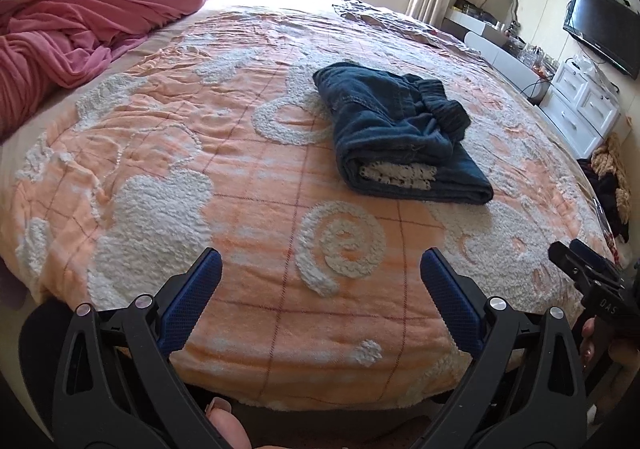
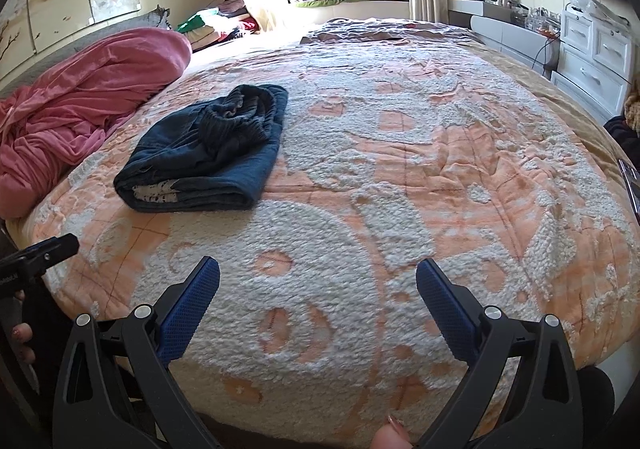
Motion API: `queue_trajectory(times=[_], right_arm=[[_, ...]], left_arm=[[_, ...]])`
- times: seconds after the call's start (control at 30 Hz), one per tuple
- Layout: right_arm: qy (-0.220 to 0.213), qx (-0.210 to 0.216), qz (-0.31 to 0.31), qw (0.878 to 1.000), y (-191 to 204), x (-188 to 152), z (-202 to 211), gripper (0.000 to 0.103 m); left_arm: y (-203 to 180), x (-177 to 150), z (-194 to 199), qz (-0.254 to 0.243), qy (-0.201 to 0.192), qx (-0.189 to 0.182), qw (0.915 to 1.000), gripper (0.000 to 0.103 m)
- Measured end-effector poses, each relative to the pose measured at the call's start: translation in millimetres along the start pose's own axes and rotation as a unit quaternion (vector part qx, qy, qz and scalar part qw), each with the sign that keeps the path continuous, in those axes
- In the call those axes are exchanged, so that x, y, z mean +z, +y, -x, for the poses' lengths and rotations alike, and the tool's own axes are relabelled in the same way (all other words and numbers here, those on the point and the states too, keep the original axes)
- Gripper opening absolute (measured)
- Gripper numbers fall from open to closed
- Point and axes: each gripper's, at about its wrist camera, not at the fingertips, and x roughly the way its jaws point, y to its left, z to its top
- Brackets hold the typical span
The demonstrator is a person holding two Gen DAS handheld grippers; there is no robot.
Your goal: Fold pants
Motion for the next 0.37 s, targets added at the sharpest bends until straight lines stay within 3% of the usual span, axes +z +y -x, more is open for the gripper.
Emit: queue_trajectory(times=[0.13,0.23,0.37], right_arm=[[-0.015,-0.045,-0.037,0.998,-57.4,26.6,-4.8,0.098],[-0.017,-0.122,-0.066,0.990,-127.6,59.0,-17.8,0.098],[0.001,-0.209,-0.116,0.971,-218.2,98.4,-48.0,0.098]], left_arm=[[54.6,44.7,-28.0,0.027,0.014,0.087,0.9957,0.093],[114.7,88.3,-58.2,0.051,0.023,0.166,0.9845,0.093],[178.4,143.3,-103.4,0.088,0.036,0.199,0.9755,0.093]])
